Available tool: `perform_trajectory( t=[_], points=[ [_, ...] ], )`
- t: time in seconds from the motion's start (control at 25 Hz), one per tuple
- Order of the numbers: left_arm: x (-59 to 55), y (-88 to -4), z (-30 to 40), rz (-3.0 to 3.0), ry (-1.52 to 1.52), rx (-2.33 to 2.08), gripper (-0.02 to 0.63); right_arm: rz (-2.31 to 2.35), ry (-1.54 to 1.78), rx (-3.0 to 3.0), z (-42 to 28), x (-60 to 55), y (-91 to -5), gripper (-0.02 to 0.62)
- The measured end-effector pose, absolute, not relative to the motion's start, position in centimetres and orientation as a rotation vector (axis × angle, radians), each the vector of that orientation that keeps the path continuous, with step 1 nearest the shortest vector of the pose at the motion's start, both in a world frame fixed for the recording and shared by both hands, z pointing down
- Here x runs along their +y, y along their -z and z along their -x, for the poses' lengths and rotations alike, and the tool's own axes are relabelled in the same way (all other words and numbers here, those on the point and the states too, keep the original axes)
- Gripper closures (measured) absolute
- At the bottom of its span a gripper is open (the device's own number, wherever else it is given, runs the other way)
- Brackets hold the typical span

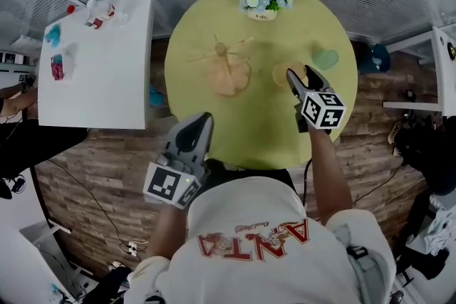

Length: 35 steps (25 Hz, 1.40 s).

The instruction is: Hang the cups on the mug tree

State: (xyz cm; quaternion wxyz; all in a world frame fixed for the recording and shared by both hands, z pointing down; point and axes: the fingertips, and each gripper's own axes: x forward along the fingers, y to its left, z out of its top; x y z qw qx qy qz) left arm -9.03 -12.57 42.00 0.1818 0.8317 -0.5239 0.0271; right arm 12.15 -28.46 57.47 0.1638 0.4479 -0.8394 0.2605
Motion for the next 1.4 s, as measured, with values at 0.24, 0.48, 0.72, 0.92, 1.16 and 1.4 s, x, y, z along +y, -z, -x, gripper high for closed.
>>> perform_trajectory(
  t=[0.24,0.48,0.72,0.92,1.16,1.4],
  points=[
    [-12.3,-42.1,10.6,-2.331,-0.061,-1.489,0.598,-1.270,-1.099,-2.590,-9.3,-30.9,-52.3,0.351],
    [-12.1,-42.4,12.0,-2.310,-0.055,-1.503,0.598,-1.134,-1.483,-2.569,-5.9,-32.7,-54.0,0.351],
    [-12.3,-42.9,13.0,-2.284,-0.058,-1.518,0.598,-1.045,-1.712,-2.470,-4.2,-33.3,-57.4,0.351],
    [-12.5,-43.5,13.1,-2.266,-0.058,-1.520,0.598,-1.013,-1.713,-2.443,-3.6,-33.4,-58.6,0.351],
    [-12.6,-44.3,13.2,-2.248,-0.070,-1.519,0.598,-1.002,-1.704,-2.432,-2.7,-33.4,-59.4,0.351],
    [-12.5,-44.7,13.5,-2.236,-0.078,-1.523,0.598,-0.979,-1.732,-2.410,-1.4,-32.7,-60.4,0.351]
  ],
)
